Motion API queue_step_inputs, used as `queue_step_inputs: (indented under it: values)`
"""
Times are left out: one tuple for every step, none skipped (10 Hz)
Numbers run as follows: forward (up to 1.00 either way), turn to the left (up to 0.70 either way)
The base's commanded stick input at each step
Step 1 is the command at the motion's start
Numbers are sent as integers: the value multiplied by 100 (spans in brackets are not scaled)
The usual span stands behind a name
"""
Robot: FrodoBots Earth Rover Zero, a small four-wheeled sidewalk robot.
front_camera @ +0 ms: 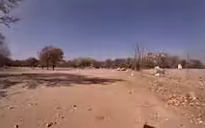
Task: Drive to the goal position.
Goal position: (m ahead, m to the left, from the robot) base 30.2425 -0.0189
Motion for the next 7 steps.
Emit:
queue_step_inputs:
  values:
    - [50,0]
    - [50,0]
    - [50,0]
    - [50,0]
    - [50,0]
    - [50,0]
    - [50,0]
